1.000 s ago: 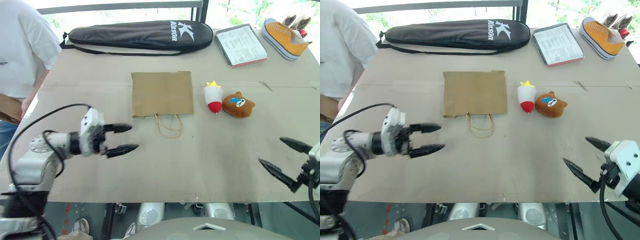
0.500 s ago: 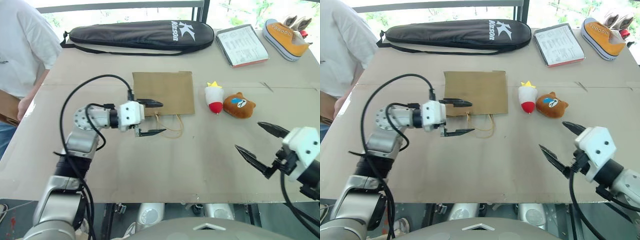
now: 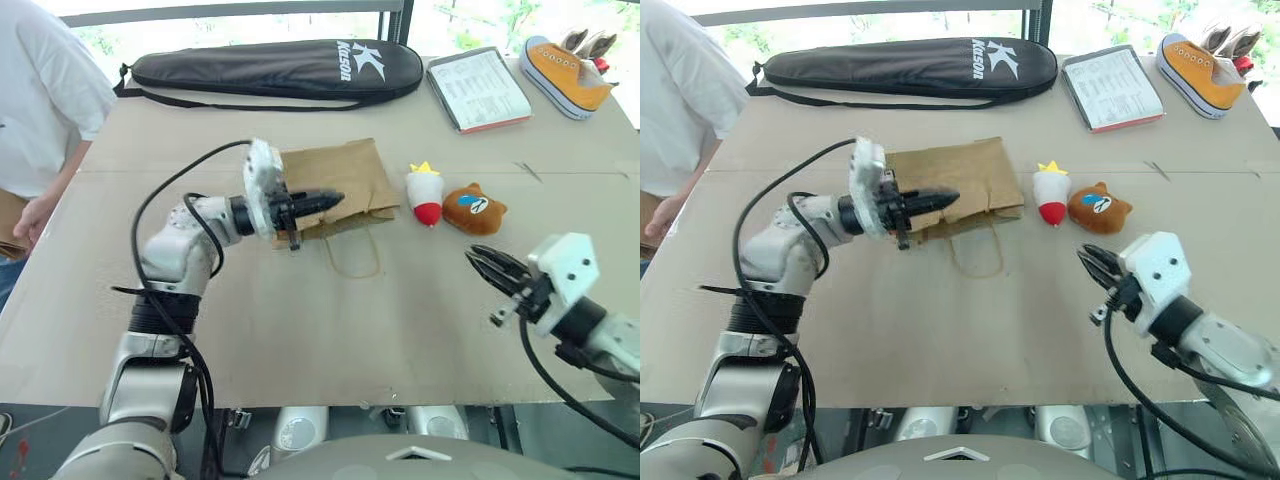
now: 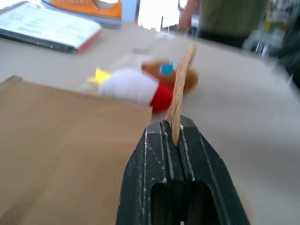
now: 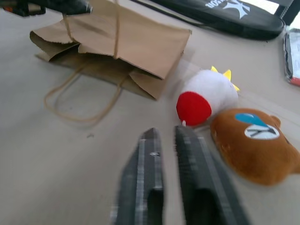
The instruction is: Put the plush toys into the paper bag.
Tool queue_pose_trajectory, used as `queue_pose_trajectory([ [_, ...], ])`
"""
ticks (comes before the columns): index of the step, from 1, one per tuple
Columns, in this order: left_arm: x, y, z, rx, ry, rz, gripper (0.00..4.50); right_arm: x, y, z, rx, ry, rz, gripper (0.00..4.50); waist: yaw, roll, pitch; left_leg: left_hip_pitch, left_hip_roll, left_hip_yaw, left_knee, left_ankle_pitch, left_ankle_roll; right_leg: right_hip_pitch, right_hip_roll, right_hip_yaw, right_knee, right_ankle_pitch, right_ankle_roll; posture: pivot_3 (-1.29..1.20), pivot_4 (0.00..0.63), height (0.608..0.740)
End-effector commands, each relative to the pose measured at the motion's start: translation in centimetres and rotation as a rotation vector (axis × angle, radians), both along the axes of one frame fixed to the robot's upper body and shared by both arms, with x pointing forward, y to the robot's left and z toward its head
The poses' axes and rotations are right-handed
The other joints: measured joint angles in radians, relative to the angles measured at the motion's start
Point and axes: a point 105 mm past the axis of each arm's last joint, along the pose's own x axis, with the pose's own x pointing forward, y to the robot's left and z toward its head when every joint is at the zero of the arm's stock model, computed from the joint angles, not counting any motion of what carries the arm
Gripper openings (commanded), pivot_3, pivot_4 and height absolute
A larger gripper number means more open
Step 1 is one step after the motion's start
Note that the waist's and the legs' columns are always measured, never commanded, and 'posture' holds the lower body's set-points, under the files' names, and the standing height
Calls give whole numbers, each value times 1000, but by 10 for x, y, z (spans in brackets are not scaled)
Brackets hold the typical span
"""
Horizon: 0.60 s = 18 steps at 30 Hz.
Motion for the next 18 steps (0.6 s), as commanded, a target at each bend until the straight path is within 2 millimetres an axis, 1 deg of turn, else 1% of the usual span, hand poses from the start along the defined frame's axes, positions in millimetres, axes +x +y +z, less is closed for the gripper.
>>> queue_pose_trajectory([
  [1,-11,-4,27,-140,97,-37,0,21,23,6,5,-57,51,66,-6,0,0,0,0,0,0,0,0,0,0,0,0,0,0,0,150,740],
  [3,-13,-4,31,-163,143,-37,0,36,40,10,-4,-77,92,66,-11,0,0,1,0,0,0,0,0,0,1,1,0,0,0,0,150,740],
  [6,-18,-6,40,-208,197,-47,0,70,72,14,-51,-91,157,66,-12,0,1,1,0,0,0,0,0,0,1,1,1,0,0,0,150,740],
  [7,-18,-7,42,-222,211,-45,0,76,80,16,-62,-95,175,66,-14,0,1,1,0,0,0,0,0,0,1,1,1,0,-1,0,150,740],
  [9,-18,-8,45,-233,216,-34,0,83,94,15,-74,-85,223,66,-3,0,0,0,0,-1,0,0,0,-1,0,0,2,0,-1,0,150,740],
  [11,-18,-9,48,-254,226,-27,0,91,105,4,-119,-64,265,66,0,0,0,-2,0,-3,0,1,-1,-1,0,1,0,0,-1,0,150,740],
  [13,-18,-10,52,-281,239,-14,0,97,117,-7,-121,-42,301,66,0,0,0,-4,0,-4,0,1,-2,-2,-2,2,-1,0,0,0,150,740],
  [16,-16,-9,57,-316,256,8,0,104,127,-15,-112,-32,321,66,-2,0,0,-7,-1,-3,1,2,-4,-4,-3,4,-1,2,3,0,150,740],
  [18,-16,-8,58,-317,261,17,0,105,130,-15,-108,-37,331,66,-2,0,0,-9,-1,-3,3,2,-4,-5,-3,4,-1,3,4,0,150,740],
])
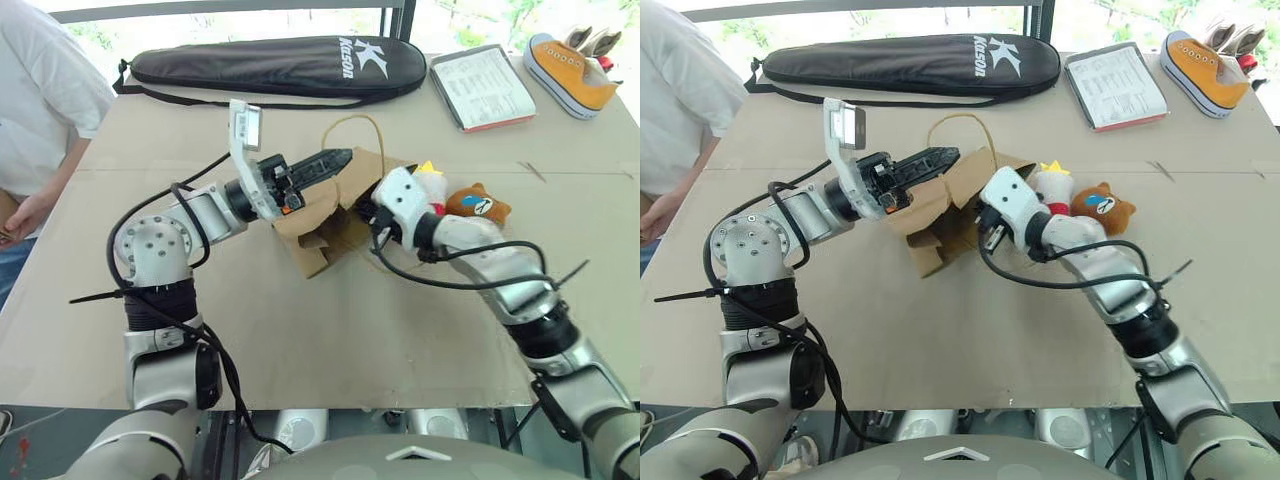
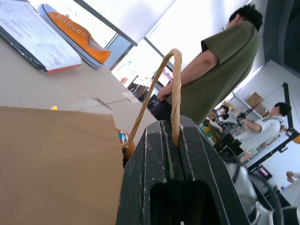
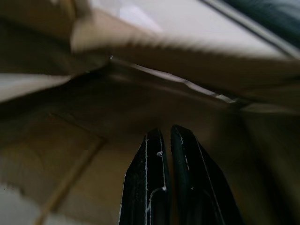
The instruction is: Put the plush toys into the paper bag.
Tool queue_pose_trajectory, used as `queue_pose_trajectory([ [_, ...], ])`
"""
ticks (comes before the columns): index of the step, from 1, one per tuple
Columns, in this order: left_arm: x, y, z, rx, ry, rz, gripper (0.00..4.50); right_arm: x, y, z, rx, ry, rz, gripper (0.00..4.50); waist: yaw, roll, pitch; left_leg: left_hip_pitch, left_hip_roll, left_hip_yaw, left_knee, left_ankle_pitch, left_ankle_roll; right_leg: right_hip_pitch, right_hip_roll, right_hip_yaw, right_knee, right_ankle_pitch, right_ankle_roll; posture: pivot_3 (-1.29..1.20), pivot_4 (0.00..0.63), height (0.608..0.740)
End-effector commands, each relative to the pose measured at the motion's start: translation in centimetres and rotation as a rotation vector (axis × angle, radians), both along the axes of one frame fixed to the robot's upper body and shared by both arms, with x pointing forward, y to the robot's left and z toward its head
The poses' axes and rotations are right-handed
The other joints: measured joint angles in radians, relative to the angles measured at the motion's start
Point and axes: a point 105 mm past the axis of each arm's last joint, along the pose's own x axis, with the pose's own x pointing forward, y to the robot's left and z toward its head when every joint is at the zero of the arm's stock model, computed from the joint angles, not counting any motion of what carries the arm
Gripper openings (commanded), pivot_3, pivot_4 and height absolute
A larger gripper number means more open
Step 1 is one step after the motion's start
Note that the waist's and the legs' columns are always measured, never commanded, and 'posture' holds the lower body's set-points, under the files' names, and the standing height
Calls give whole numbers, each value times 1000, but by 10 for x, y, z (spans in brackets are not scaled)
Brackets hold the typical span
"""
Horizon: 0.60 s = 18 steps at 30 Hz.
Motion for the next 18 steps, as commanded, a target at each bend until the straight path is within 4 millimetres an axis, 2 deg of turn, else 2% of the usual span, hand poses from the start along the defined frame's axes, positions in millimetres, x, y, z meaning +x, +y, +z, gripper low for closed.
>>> queue_pose_trajectory([
  [1,-7,2,21,-18,-66,-2,0,3,7,17,29,-75,33,66,-1,0,0,0,0,0,1,0,0,0,0,0,0,0,0,0,150,740],
  [3,-10,3,21,-29,-52,-10,0,11,9,13,37,-64,16,66,-3,0,0,0,0,0,1,0,0,0,0,0,0,1,1,0,150,740],
  [10,-8,7,20,-67,-14,38,0,31,20,-21,70,-6,-34,66,-3,0,0,0,0,0,1,0,0,0,0,1,1,1,1,0,150,740],
  [18,1,20,33,-129,-3,115,0,24,28,-45,63,26,-7,66,-2,0,0,0,0,0,1,0,-1,-1,-1,1,1,1,1,0,150,740],
])
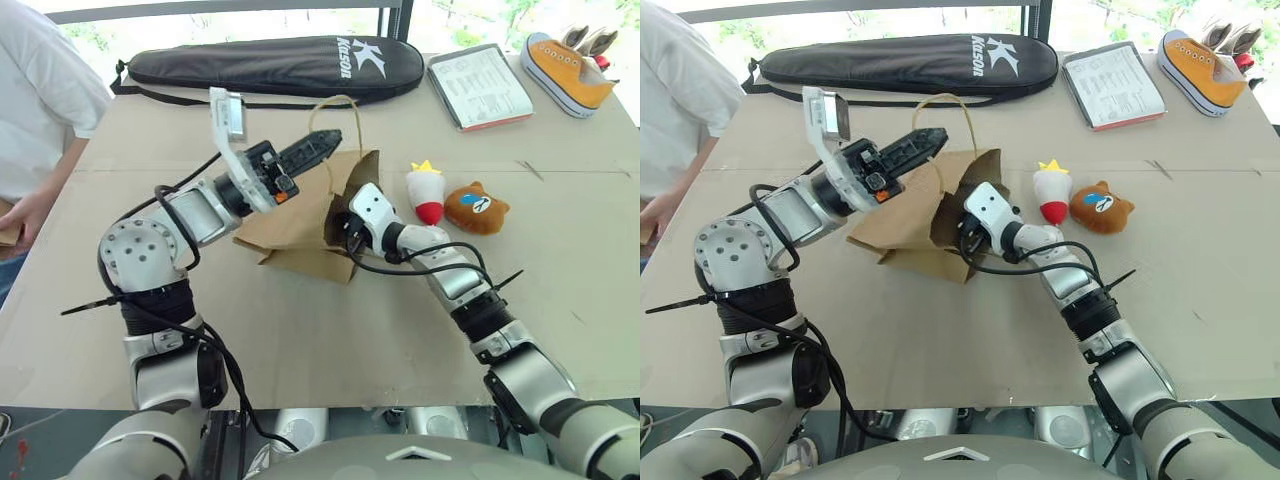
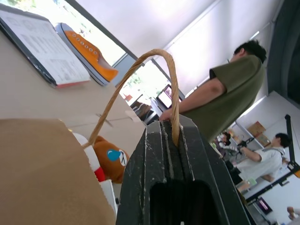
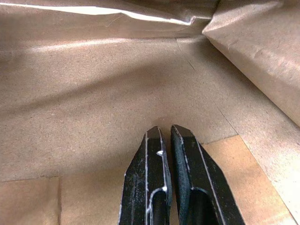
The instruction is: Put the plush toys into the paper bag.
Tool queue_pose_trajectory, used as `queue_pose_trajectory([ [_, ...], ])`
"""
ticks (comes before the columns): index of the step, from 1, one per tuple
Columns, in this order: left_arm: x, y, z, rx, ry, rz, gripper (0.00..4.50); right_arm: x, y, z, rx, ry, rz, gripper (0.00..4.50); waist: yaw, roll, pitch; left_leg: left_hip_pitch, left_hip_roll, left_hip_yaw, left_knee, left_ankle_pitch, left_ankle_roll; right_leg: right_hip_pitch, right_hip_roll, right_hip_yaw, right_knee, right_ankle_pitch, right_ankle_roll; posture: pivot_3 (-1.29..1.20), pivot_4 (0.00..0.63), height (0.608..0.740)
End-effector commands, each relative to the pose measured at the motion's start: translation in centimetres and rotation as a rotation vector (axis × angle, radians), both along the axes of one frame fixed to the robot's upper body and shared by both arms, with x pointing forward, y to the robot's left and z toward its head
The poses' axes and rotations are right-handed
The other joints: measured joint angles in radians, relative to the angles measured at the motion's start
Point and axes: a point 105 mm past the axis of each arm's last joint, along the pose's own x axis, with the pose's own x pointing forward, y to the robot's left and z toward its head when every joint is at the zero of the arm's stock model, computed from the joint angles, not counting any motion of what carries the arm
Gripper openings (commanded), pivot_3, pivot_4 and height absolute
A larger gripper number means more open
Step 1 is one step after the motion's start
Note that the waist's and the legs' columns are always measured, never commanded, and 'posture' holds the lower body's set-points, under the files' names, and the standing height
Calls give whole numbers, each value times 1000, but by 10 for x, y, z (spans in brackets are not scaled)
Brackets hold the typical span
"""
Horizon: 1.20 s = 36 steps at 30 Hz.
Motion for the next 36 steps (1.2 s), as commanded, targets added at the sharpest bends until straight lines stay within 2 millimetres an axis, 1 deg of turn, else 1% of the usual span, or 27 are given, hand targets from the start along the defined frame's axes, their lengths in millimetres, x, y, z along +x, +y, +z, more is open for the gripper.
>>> queue_pose_trajectory([
  [1,-3,8,20,-45,-59,9,0,-4,2,-5,-1,-5,17,66,-1,0,0,0,0,0,0,0,0,0,0,0,0,0,0,0,150,740],
  [6,3,20,29,-56,-73,47,0,-6,-2,-13,-44,-9,23,66,-1,0,0,0,0,0,0,0,0,0,0,0,0,0,0,0,150,740],
  [11,4,23,28,-12,-90,46,0,-5,-5,-9,-50,-35,17,66,-1,0,0,0,0,0,0,0,0,0,0,0,0,0,0,0,150,740],
  [12,1,22,20,58,-120,47,0,-3,-9,3,-11,-57,-13,66,0,0,0,0,0,0,0,0,0,0,0,0,0,0,0,0,150,740],
  [13,-3,20,13,118,-147,40,0,-6,-10,17,51,-44,-4,66,0,0,0,0,0,0,0,0,0,0,0,0,0,0,0,0,150,740],
  [14,-6,19,7,158,-166,30,0,-9,-12,27,95,-33,8,66,-1,0,0,0,0,0,0,0,0,0,0,0,0,0,0,0,150,740],
  [15,-8,19,3,171,-170,19,0,-10,-15,40,140,-50,-5,439,-1,0,0,0,0,1,-1,0,0,-1,0,0,0,0,0,0,150,740],
  [16,-9,19,2,169,-170,14,0,-11,-17,48,162,-61,-14,586,0,1,0,0,0,1,-1,0,0,-1,0,1,-1,0,0,0,150,740],
  [18,-8,20,-1,167,-173,17,0,-23,-23,67,165,-106,17,1382,2,1,0,-1,0,0,-1,0,-1,-1,0,0,-1,0,0,0,150,740],
  [19,-8,20,-2,169,-176,22,0,-28,-26,75,171,-113,28,1697,3,1,1,-1,0,0,-1,0,-1,-2,0,0,-1,0,0,0,150,740],
  [20,-8,21,-3,171,-177,26,0,-35,-29,82,174,-114,39,2219,3,1,1,-2,0,0,-1,0,0,-2,0,0,-1,0,0,0,150,740],
  [22,-6,22,-4,169,-180,38,0,-49,-36,91,163,-105,66,3330,2,1,0,-2,0,0,-1,0,1,-2,0,0,-1,0,0,0,150,740],
  [24,-4,24,-4,166,-181,50,0,-62,-41,94,142,-92,92,4217,3,1,0,-2,0,0,-1,-2,3,-2,0,0,-1,0,0,0,150,740],
  [25,-3,24,-4,163,-182,55,0,-71,-44,95,134,-80,112,4463,3,1,0,-2,0,0,-1,-2,3,-2,0,0,-1,0,0,0,150,740],
  [26,-3,24,-4,161,-183,57,0,-75,-48,98,133,-80,105,4463,3,1,0,-2,-1,0,-1,-2,3,-2,0,0,-1,0,0,0,150,740],
  [27,-2,24,-4,161,-186,65,0,-75,-57,101,133,-86,53,4463,2,1,0,-2,-1,0,-1,-2,4,-2,0,0,-1,0,0,0,150,740],
  [30,0,26,-5,156,-187,90,0,-70,-85,104,128,-103,-101,4463,2,1,0,-2,-1,0,-1,-2,4,-2,0,0,-1,0,0,0,150,740],
  [32,2,28,-5,152,-188,107,0,-55,-113,100,111,-117,-288,4463,3,1,0,-2,-1,0,-1,-2,4,-1,0,0,-1,0,0,0,150,740],
  [33,2,27,-4,153,-189,109,0,-47,-124,98,101,-123,-362,4463,3,1,0,-2,-1,0,-1,-2,4,-1,0,0,-1,0,0,0,150,740],
  [36,4,25,-4,153,-192,116,0,-22,-149,92,69,-123,-540,4463,0,1,0,-1,-1,1,-1,-2,4,-1,0,1,-1,0,0,0,150,740],
])
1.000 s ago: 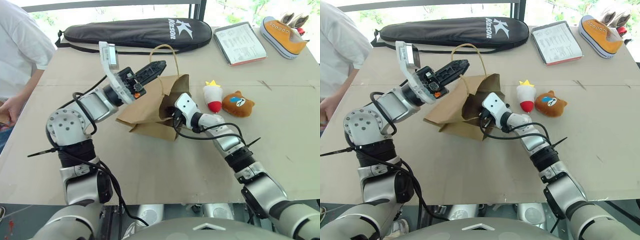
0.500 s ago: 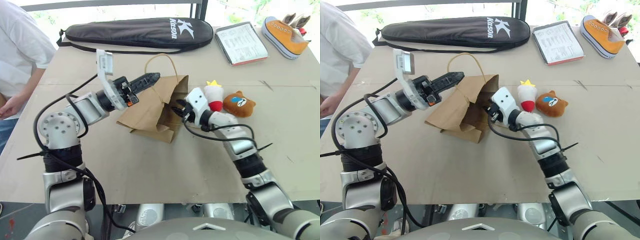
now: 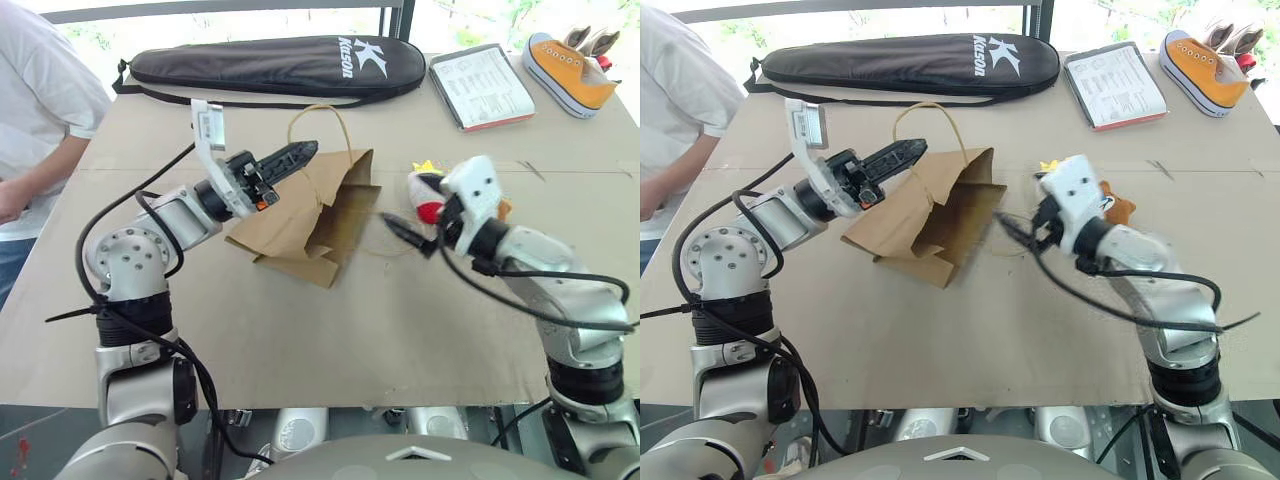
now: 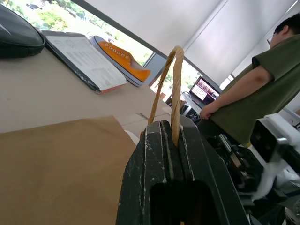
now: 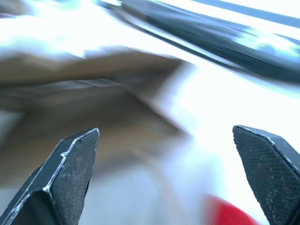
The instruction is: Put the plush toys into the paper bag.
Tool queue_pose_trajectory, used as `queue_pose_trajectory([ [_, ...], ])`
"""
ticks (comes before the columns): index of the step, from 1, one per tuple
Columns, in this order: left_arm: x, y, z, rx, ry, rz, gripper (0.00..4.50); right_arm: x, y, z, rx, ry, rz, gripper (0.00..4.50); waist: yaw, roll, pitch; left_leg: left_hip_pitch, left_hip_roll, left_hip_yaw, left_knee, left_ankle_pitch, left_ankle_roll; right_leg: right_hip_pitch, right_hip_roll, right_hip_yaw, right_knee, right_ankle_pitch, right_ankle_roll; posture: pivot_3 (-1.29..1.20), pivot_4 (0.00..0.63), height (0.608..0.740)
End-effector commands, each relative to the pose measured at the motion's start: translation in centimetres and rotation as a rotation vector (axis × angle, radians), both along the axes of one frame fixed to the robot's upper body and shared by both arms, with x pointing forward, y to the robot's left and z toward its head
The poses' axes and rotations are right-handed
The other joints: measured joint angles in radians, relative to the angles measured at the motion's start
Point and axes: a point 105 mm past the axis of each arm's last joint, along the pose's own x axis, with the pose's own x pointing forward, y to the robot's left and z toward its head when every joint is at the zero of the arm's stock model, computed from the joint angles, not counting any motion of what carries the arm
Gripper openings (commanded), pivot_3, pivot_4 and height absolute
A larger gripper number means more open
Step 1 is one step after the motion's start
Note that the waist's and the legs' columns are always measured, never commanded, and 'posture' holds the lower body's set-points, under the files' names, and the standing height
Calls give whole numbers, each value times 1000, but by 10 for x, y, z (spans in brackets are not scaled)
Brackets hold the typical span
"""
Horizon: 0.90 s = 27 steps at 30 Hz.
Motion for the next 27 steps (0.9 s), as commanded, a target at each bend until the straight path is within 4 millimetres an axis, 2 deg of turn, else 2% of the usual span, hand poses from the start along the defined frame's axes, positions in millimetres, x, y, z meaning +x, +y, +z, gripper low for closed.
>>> queue_pose_trajectory([
  [1,0,1,13,-13,-60,23,0,32,-31,-3,-15,5,-228,4463,-2,0,0,0,0,0,0,0,0,0,0,0,0,0,0,0,150,740],
  [4,0,-1,14,-14,-67,25,0,52,-34,-29,-12,121,-270,4463,-1,0,0,1,-2,1,0,0,0,0,1,0,0,0,0,0,150,740],
  [6,0,0,14,-13,-72,32,0,59,-30,-37,17,151,-265,4463,0,0,0,0,-2,0,0,0,0,0,1,0,0,0,0,0,150,740],
  [9,-1,2,15,-8,-77,44,0,62,-23,-43,15,170,-239,3700,-2,0,0,0,0,1,-1,0,0,0,1,1,-1,0,0,0,150,740],
  [13,-2,6,13,-6,-78,61,0,61,-19,-43,23,166,-210,1951,0,0,0,0,1,1,-1,0,0,0,1,0,0,0,0,0,150,740],
  [17,-4,7,11,-2,-76,68,0,58,-20,-39,30,147,-191,14,-1,0,0,0,1,1,-1,0,0,0,1,1,0,0,0,0,150,740],
  [27,-2,6,9,-6,-75,63,0,45,-18,3,152,48,-103,14,0,0,0,0,1,0,-1,0,0,0,1,1,0,0,0,0,150,740],
])
